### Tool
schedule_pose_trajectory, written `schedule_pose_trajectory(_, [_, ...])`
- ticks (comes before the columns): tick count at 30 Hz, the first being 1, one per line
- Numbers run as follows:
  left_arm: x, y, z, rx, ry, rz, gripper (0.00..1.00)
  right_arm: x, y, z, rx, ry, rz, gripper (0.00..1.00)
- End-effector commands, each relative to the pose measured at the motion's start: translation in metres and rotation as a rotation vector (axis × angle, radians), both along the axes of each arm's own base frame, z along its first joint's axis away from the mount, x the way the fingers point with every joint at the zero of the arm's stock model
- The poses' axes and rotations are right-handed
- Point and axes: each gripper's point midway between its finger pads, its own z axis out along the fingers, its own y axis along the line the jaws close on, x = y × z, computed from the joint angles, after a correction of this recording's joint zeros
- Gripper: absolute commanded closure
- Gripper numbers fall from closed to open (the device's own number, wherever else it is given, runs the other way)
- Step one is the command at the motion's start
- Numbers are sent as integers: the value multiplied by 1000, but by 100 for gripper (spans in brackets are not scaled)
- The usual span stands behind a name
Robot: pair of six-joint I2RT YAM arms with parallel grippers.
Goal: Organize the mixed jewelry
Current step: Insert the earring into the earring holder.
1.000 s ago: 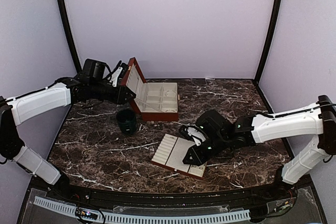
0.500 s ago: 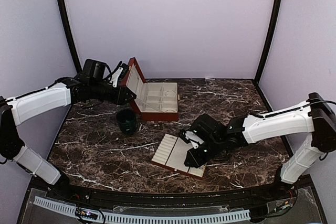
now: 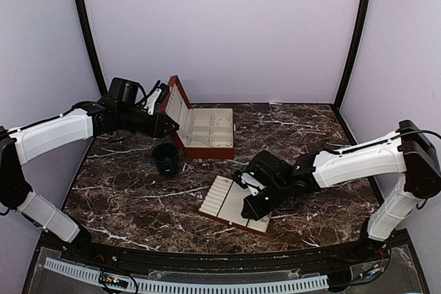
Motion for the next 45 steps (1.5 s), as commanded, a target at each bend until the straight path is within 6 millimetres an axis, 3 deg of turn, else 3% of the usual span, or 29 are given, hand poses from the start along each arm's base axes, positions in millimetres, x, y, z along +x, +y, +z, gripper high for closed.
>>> schedule_pose_trajectory(1, [-5, 1, 0, 7, 2, -19, 58, 2, 4, 3, -11, -23, 7, 100])
schedule_pose_trajectory(25, [-5, 1, 2, 9, -2, -17, 58, 5, 2, -5, -46, -34, 7, 100])
schedule_pose_trajectory(45, [-5, 2, 3, 9, -6, -17, 57, -8, 0, -18, -152, -73, 65, 100])
